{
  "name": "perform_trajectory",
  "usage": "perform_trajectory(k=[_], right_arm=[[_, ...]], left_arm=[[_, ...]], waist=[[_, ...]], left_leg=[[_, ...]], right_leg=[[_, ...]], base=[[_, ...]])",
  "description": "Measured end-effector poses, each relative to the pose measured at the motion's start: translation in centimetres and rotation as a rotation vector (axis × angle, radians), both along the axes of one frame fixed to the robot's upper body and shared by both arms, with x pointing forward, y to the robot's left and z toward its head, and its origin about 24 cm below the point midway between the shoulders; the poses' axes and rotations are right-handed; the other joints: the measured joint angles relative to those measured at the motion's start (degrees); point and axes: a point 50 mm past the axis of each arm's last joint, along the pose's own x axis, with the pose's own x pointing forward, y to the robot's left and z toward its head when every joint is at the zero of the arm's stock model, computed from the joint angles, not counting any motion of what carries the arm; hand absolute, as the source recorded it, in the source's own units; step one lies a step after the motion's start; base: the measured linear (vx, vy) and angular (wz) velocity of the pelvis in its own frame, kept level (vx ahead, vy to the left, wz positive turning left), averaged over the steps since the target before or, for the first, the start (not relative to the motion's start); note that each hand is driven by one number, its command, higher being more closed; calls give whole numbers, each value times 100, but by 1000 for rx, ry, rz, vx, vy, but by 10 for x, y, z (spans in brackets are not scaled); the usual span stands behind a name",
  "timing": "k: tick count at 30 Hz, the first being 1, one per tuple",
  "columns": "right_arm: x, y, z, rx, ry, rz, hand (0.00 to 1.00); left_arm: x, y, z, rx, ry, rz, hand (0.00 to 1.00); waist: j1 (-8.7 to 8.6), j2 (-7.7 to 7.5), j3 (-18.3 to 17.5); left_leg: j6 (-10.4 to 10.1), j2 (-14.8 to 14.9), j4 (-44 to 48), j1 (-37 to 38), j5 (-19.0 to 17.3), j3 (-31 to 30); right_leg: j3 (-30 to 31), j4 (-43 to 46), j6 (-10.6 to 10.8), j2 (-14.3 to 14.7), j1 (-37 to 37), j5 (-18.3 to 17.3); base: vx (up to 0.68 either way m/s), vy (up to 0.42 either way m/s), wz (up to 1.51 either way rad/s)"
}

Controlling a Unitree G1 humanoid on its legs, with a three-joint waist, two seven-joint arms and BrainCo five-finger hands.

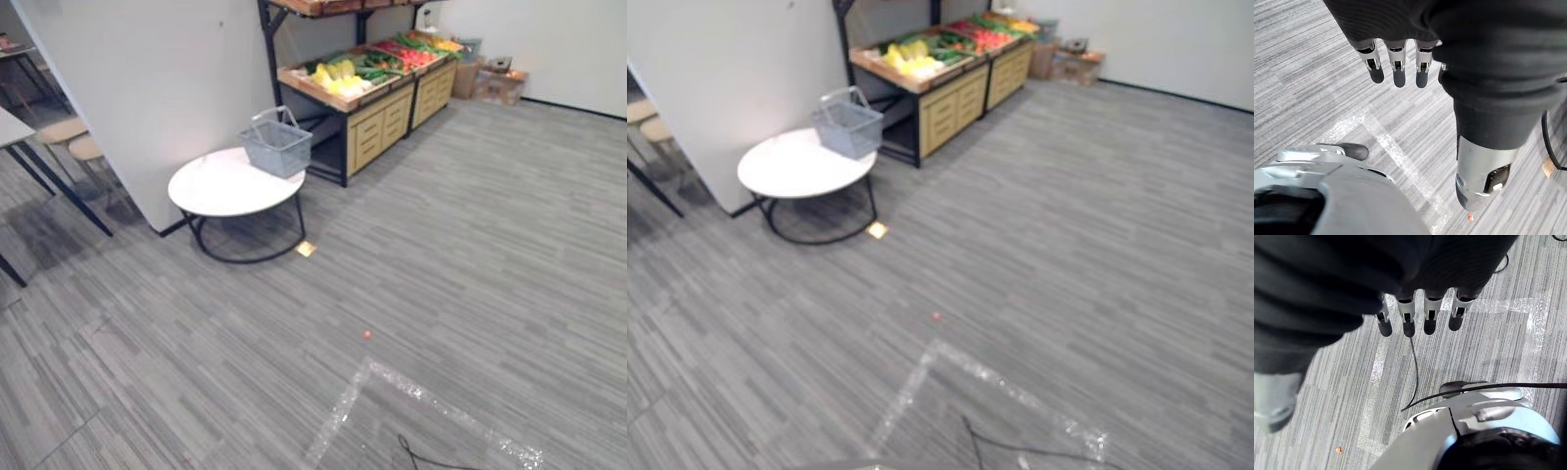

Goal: Pick vegetable in the basket

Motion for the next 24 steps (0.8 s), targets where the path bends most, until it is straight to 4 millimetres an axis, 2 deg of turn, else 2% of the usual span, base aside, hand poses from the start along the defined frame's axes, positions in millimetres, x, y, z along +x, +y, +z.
perform_trajectory(k=[7,9,10,12,16,17,18,24], right_arm=[[16,-2,1,-6,-46,-14,0],[22,-3,2,-11,-67,-13,0],[25,-2,2,-10,-75,-11,0],[29,-2,3,-11,-86,-7,0],[38,-1,5,-18,-119,38,0],[39,-1,5,-20,-123,41,0],[39,-1,5,-20,-126,45,0],[33,-3,5,-24,-113,46,0]], left_arm=[[4,-3,-1,-11,-28,67,0],[7,-3,0,-10,-37,65,0],[9,-3,0,-8,-43,64,0],[9,-3,0,-8,-46,66,0],[10,-3,0,-15,-50,87,0],[9,-3,0,-16,-48,87,0],[9,-3,0,-17,-47,84,0],[9,-5,-1,-21,-32,36,0]], waist=[[-4,38,109],[-6,-23,149],[-5,20,134],[-5,-29,165],[18,-18,191],[14,-60,218],[8,-24,204],[-1,-17,222]], left_leg=[[-127,58,-74,202,-83,14],[-146,60,-74,198,-96,22],[-150,61,-71,207,-99,26],[-154,61,-71,213,-103,36],[-153,74,-63,251,-105,155],[-151,78,-63,258,-105,167],[-149,83,-63,266,-103,177],[-158,106,-73,264,-109,196]], right_leg=[[-82,-168,4,87,233,-2],[-73,-168,5,88,233,-3],[-67,-168,6,87,240,-4],[-46,-168,7,85,232,-5],[25,-170,9,87,225,-8],[35,-171,15,90,225,-12],[42,-172,35,95,226,-28],[46,-198,20,115,217,-40]], base=[[89,-16,0],[0,-7,-6],[-34,-7,-4],[-64,-7,-5],[-84,-15,-12],[-76,-24,-14],[-63,-25,-8],[-28,-11,-1]])
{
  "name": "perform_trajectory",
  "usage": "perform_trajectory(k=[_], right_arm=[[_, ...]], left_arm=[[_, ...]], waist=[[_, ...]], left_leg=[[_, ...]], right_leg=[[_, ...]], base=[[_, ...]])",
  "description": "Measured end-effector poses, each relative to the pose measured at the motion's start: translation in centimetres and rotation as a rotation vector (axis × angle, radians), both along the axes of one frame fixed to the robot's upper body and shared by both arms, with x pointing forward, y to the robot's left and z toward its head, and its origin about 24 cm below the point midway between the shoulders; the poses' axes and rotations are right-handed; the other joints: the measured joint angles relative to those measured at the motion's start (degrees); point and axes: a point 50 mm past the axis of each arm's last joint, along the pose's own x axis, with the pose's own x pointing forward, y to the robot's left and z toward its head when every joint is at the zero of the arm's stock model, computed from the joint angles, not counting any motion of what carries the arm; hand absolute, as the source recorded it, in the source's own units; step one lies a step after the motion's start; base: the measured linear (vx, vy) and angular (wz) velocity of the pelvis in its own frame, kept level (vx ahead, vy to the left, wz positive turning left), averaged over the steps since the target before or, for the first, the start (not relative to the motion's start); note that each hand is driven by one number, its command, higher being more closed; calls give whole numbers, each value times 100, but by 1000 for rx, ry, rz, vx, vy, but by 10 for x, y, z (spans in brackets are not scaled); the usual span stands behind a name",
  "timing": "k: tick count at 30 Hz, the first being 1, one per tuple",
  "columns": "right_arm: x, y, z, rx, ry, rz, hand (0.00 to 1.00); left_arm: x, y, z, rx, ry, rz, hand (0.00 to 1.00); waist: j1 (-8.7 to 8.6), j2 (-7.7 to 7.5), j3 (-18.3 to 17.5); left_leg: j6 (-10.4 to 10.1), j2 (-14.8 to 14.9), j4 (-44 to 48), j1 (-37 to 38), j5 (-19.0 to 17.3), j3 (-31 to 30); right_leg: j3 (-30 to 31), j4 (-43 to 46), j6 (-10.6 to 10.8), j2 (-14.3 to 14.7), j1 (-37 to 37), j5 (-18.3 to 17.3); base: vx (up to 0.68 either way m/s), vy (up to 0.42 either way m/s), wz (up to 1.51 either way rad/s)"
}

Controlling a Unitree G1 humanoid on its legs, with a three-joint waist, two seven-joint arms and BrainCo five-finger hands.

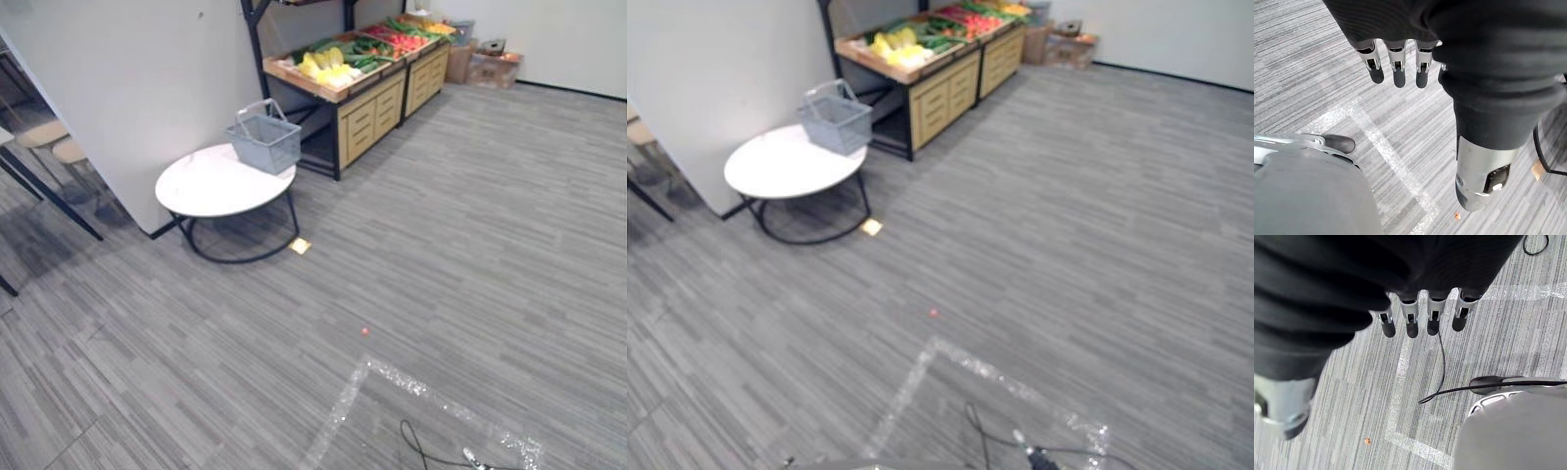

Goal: Pick vegetable in the basket

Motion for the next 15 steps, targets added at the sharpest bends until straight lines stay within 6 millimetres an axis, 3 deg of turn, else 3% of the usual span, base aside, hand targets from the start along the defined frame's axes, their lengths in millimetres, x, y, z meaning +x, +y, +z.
perform_trajectory(k=[15], right_arm=[[-10,3,-3,27,29,-94,0]], left_arm=[[-2,1,-1,0,24,-7,0]], waist=[[46,-26,6]], left_leg=[[-1,79,-47,1,-3,129]], right_leg=[[112,18,-37,88,-66,20]], base=[[7,-8,-4]])
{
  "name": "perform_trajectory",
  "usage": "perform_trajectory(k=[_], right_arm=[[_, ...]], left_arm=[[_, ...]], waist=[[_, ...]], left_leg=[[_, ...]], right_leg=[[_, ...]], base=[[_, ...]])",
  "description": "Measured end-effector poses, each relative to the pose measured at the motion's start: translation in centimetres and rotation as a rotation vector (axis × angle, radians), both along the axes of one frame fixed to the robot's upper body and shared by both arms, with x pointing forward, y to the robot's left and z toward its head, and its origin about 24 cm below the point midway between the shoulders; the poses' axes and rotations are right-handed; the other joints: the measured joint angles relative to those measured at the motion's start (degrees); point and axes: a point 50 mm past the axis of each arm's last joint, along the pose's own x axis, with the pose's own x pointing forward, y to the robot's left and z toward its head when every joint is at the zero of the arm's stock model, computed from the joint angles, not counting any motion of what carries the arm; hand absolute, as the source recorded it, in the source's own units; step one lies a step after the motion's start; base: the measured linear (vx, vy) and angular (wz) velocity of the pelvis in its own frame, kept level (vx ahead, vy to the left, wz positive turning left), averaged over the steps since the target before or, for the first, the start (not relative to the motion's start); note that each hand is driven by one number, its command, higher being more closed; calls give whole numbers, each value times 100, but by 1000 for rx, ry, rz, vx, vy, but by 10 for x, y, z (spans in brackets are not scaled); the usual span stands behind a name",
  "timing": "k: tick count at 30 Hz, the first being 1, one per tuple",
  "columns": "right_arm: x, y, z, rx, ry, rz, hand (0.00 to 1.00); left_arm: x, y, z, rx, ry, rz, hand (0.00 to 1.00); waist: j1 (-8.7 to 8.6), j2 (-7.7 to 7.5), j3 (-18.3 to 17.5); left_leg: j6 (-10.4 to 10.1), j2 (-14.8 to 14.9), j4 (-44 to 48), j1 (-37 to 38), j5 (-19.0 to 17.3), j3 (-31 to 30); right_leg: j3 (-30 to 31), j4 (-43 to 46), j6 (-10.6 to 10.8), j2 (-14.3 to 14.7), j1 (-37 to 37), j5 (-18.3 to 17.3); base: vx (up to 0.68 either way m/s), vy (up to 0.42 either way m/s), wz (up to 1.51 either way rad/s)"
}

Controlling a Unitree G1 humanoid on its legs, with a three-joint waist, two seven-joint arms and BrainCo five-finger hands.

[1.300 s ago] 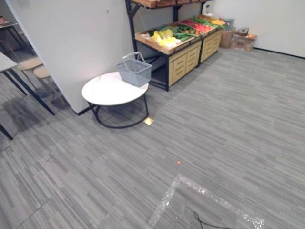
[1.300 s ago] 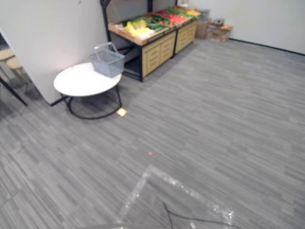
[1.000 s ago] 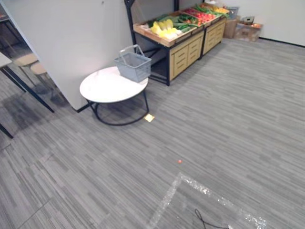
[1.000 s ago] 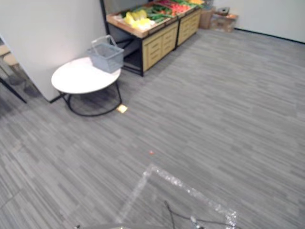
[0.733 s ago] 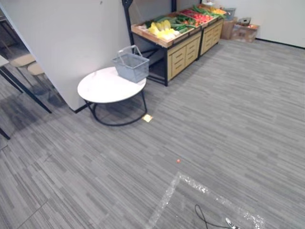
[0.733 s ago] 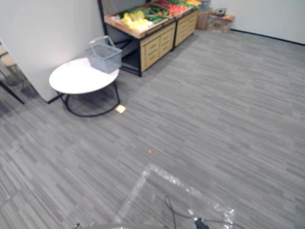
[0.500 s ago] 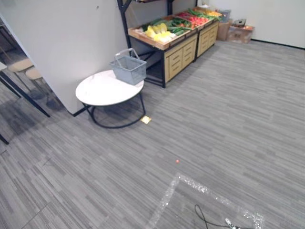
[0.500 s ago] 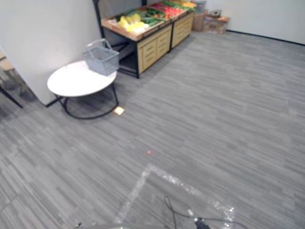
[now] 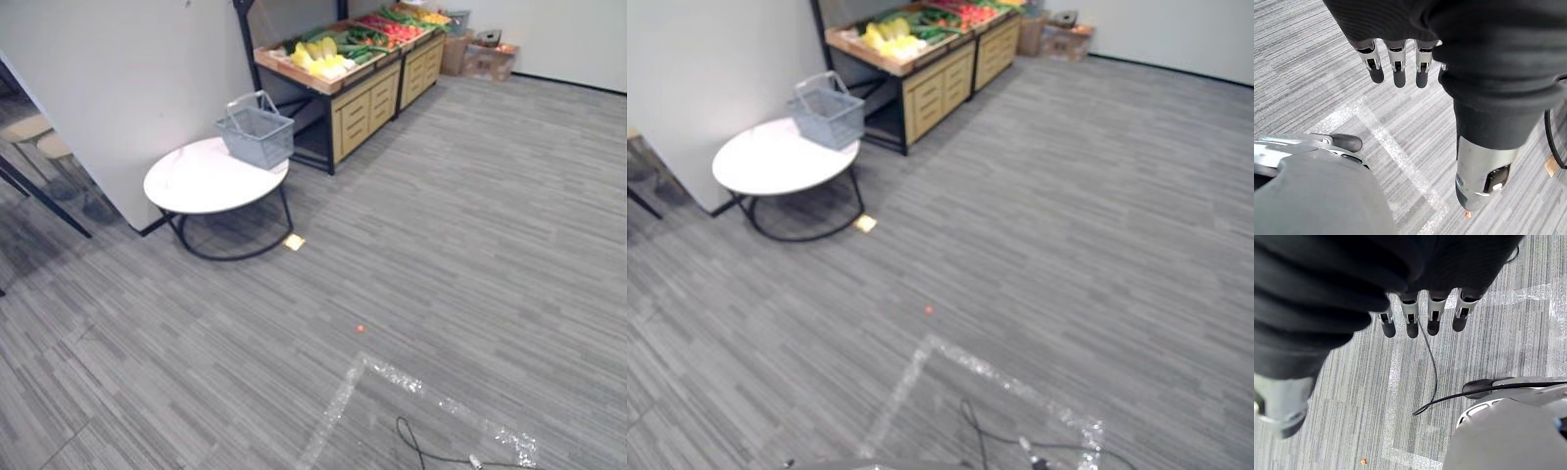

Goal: Pick vegetable in the basket

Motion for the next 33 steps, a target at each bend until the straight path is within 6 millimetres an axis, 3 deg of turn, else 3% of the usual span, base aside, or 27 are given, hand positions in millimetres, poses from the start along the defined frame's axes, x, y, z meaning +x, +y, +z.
perform_trajectory(k=[6,8,10,11,13,14,15,16,18,19,23,25,26,27,28,29,30,32,33], right_arm=[[5,0,1,-1,-10,22,0],[14,1,1,-1,-29,37,0],[21,3,2,-1,-46,58,0],[21,3,2,0,-46,58,0],[19,3,2,-1,-40,57,0],[20,3,2,-1,-38,64,0],[21,4,2,-2,-40,72,0],[25,4,3,-8,-46,89,0],[40,1,7,-26,-86,117,0],[56,1,10,-34,-121,144,0],[96,12,22,-53,-232,263,0],[100,17,23,-52,-248,290,0],[100,21,22,-41,-249,289,0],[98,31,19,-10,-238,283,0],[99,38,19,5,-249,283,0],[99,40,19,9,-253,279,0],[95,38,17,12,-241,260,0],[84,35,14,12,-204,242,0],[75,34,11,16,-182,232,0]], left_arm=[[8,1,1,11,-16,7,0],[15,4,2,18,-36,15,0],[21,9,4,30,-53,20,0],[23,12,5,37,-58,17,0],[24,12,5,34,-70,49,0],[23,9,5,21,-79,100,0],[23,12,5,20,-88,139,0],[22,11,5,14,-93,177,0],[19,7,4,0,-94,195,0],[16,7,4,0,-86,195,0],[1,-2,1,-18,-50,206,0],[-6,-7,-1,-29,-30,213,0],[-8,-3,0,-18,-26,217,0],[-12,4,1,1,-16,212,0],[-6,12,3,23,-27,193,0],[-4,14,3,30,-24,172,0],[0,16,4,40,-27,138,0],[1,16,4,42,-28,126,0],[0,18,4,47,-24,105,0]], waist=[[53,-24,46],[93,-10,207],[100,-60,499],[93,-117,559],[114,-103,695],[127,-67,787],[150,-138,902],[260,-143,922],[300,-148,919],[346,-102,940],[525,39,926],[622,80,901],[626,29,881],[680,-242,790],[637,-394,696],[602,-425,674],[581,-436,669],[595,-438,664],[566,-445,655]], left_leg=[[4,26,11,-166,5,61],[-38,107,529,-382,-246,126],[-139,366,1873,-928,-762,136],[-171,420,2387,-1144,-789,132],[-91,656,4074,-1864,-667,-45],[-33,703,4687,-2099,-441,-197],[-16,693,5262,-2365,-165,-322],[-34,676,5742,-2672,-220,-334],[-118,583,5460,-3003,-407,-321],[-109,535,4757,-3116,-398,-320],[-115,574,1350,-3009,351,-344],[-108,707,1019,-3003,566,-302],[-67,621,1219,-2979,920,-232],[4,460,1621,-3078,982,-12],[212,259,1852,-3172,682,30],[281,173,1954,-3166,556,28],[458,28,2072,-2935,355,79],[571,-72,2041,-2501,85,153],[612,-175,1911,-2058,-129,153]], right_leg=[[33,26,-8,15,-169,-7],[104,291,-129,12,-295,-142],[100,567,-213,56,-367,-428],[83,593,-230,46,-336,-466],[-45,646,-300,82,-107,-576],[-111,676,-300,90,46,-659],[-143,746,-321,16,175,-752],[-152,873,-318,-88,215,-887],[-159,894,-244,-233,272,-979],[-126,893,-188,-319,276,-1025],[55,902,172,-487,402,-1364],[164,913,378,-576,631,-1621],[165,909,377,-711,728,-1728],[253,1036,230,-969,771,-1785],[427,1403,169,-1177,558,-1584],[530,1690,246,-1258,431,-1423],[836,2504,280,-1411,225,-986],[902,3480,353,-1569,-48,-213],[944,4254,379,-1701,-284,758]], base=[[-17,-7,-4],[13,-21,-16],[-21,-62,-1],[-22,-76,15],[50,-60,28],[109,22,38],[124,88,27],[198,128,25],[204,124,10],[246,164,-13],[369,255,-23],[463,328,-29],[658,411,-25],[679,349,-4],[571,249,3],[587,265,26],[590,266,21],[583,249,3],[544,224,5]])
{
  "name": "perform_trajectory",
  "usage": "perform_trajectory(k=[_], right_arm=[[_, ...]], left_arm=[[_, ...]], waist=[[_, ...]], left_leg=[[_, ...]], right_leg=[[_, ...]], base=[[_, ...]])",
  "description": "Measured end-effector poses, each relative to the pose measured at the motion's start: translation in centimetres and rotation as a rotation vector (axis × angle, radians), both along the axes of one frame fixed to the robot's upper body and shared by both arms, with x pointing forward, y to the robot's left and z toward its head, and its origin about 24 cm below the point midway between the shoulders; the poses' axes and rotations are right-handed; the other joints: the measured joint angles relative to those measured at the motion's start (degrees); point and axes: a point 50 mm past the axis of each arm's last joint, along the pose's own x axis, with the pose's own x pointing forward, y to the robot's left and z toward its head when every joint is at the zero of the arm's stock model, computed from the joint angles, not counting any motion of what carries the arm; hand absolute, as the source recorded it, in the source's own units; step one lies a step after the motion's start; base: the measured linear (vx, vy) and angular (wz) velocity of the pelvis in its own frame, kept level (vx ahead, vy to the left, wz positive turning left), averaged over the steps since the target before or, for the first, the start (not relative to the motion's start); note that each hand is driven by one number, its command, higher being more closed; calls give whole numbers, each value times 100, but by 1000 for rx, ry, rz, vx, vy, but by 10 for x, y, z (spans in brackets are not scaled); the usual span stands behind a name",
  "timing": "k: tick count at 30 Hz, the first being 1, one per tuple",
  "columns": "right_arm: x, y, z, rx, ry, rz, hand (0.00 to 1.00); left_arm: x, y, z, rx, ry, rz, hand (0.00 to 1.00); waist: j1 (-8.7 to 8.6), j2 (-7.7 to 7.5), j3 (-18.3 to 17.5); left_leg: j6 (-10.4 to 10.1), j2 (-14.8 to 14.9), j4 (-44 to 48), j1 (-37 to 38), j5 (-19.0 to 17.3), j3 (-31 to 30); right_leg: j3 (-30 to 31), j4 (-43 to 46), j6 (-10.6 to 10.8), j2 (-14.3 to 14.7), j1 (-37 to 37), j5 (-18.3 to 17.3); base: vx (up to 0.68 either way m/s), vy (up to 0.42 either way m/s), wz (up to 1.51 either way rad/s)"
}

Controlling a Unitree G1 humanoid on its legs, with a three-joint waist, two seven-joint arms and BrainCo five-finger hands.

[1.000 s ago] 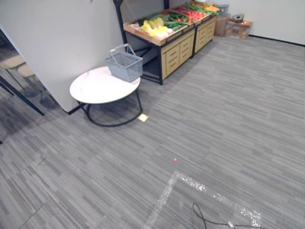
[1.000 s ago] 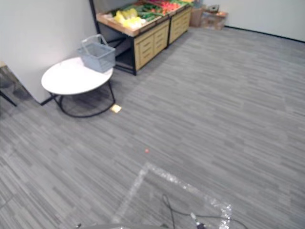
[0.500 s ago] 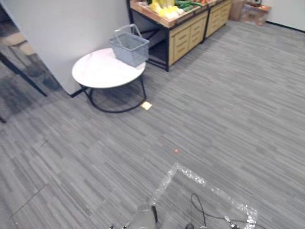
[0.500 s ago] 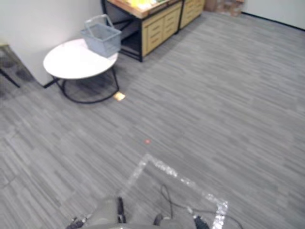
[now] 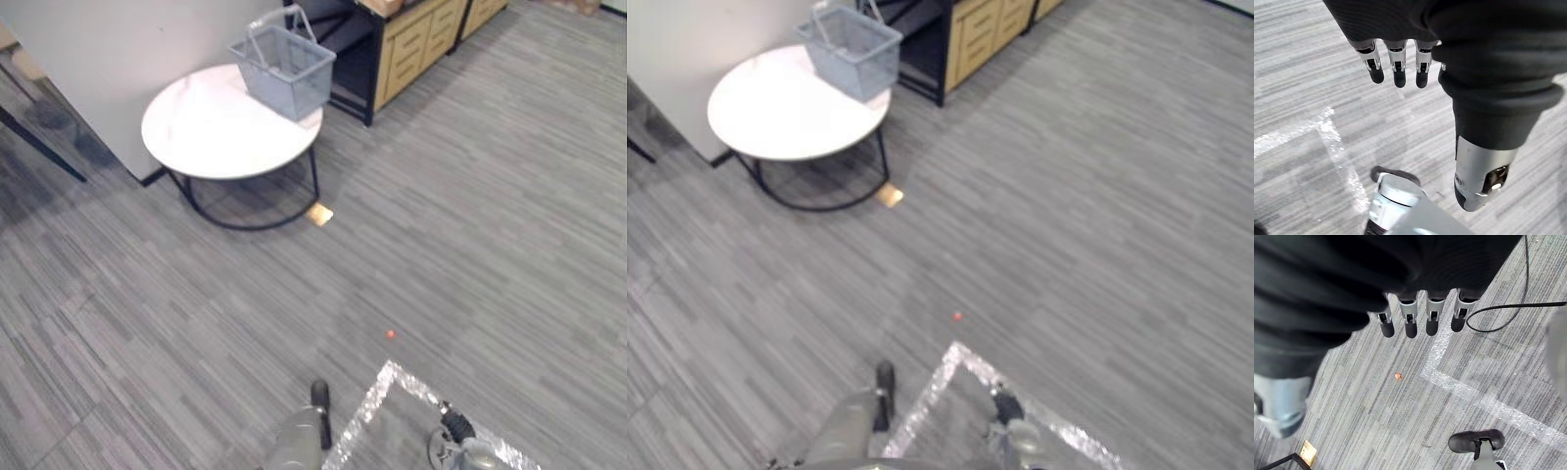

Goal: Pick vegetable in the basket

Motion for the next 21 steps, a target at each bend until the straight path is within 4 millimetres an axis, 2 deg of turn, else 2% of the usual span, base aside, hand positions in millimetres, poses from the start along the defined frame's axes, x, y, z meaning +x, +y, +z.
perform_trajectory(k=[1,2,3,4,5,6,7,9,10,11,12,14,15,16,17,18,19,20,21], right_arm=[[-9,0,-3,6,22,-11,0],[-13,-1,-4,7,32,-17,0],[-13,-4,-3,4,26,-34,0],[-11,-9,-1,-8,17,-33,0],[-9,-13,0,-15,3,-55,0],[-8,-15,1,-15,-5,-71,0],[-7,-19,2,-15,-20,-109,0],[-6,-22,4,-18,-41,-132,0],[-6,-25,5,-23,-55,-148,0],[-5,-25,5,-22,-57,-153,0],[-4,-26,6,-25,-66,-161,0],[-4,-28,8,-34,-84,-170,0],[-5,-27,8,-31,-84,-177,0],[-3,-28,10,-30,-98,-193,0],[0,-31,12,-36,-113,-201,0],[0,-32,12,-40,-116,-205,0],[0,-37,13,-54,-115,-202,0],[-1,-38,13,-56,-110,-204,0],[-3,-41,12,-62,-101,-208,0]], left_arm=[[5,2,1,7,-9,-38,0],[7,3,2,11,-15,-50,0],[12,3,3,14,-26,-63,0],[20,3,3,16,-40,-83,0],[29,2,5,18,-58,-101,0],[34,1,5,20,-73,-106,0],[49,-3,7,24,-106,-130,0],[66,-9,11,21,-156,-143,0],[78,-16,13,16,-197,-149,0],[82,-19,14,11,-209,-152,0],[91,-29,15,-6,-232,-151,0],[97,-44,16,-35,-257,-137,0],[99,-46,16,-39,-262,-130,0],[103,-49,17,-46,-272,-122,0],[104,-56,17,-64,-273,-122,0],[104,-61,16,-76,-275,-121,0],[102,-71,15,-98,-267,-131,0],[98,-73,13,-105,-251,-149,0],[91,-72,10,-109,-226,-131,0]], waist=[[-38,17,18],[-73,1,7],[-172,-8,1],[-270,16,19],[-342,58,38],[-351,73,48],[-347,124,79],[-367,177,92],[-422,211,106],[-446,215,108],[-492,259,109],[-493,351,107],[-492,347,103],[-460,376,110],[-467,412,108],[-489,441,106],[-500,524,75],[-498,575,42],[-503,714,-51]], left_leg=[[40,-99,-158,384,-178,-47],[58,-158,-236,565,-229,-92],[116,-223,-363,872,-290,-179],[149,-267,-567,1323,-345,-238],[163,-240,-713,1685,-393,-307],[158,-220,-791,1859,-422,-323],[126,-145,-921,2219,-537,-348],[55,-41,-979,2433,-681,-398],[-75,54,-974,2558,-839,-507],[-132,97,-973,2605,-897,-553],[-289,253,-965,2769,-1065,-656],[-614,605,-966,3109,-1459,-682],[-652,677,-973,3210,-1576,-683],[-618,838,-959,3420,-1699,-616],[-701,941,-869,3465,-1480,-606],[-727,1004,-803,3475,-1321,-628],[-754,1123,-636,3462,-1020,-672],[-785,1198,-518,3423,-837,-750],[-799,1378,-164,3269,-508,-960]], right_leg=[[3,1031,41,-122,-341,216],[-9,1558,-92,-177,-562,79],[-84,2179,-188,-191,-836,-209],[-294,2659,-323,-138,-1152,-729],[-563,2677,-433,-5,-1404,-1270],[-707,2547,-457,60,-1537,-1449],[-1086,2003,-557,209,-1869,-1694],[-1467,1139,-577,276,-2099,-1704],[-1644,267,-508,327,-2206,-1643],[-1655,-123,-472,352,-2238,-1588],[-1649,-1146,-309,422,-2259,-1450],[-1526,-2400,-191,451,-2265,-992],[-1502,-2526,-163,417,-2252,-957],[-1604,-2164,-118,444,-2305,-402],[-1595,-1463,-285,407,-2533,-491],[-1600,-1129,-538,399,-2606,-739],[-1662,-740,-567,417,-2634,-1138],[-1714,-621,-588,453,-2612,-1313],[-1850,-617,-668,616,-2465,-1532]], base=[[530,204,12],[516,150,23],[529,110,28],[620,95,35],[498,41,29],[546,-39,24],[436,-74,20],[410,-129,32],[408,-194,44],[439,-229,58],[399,-239,41],[652,-382,26],[735,-415,5],[662,-376,5],[675,-401,7],[660,-429,12],[525,-359,9],[658,-418,6],[663,-384,6]])
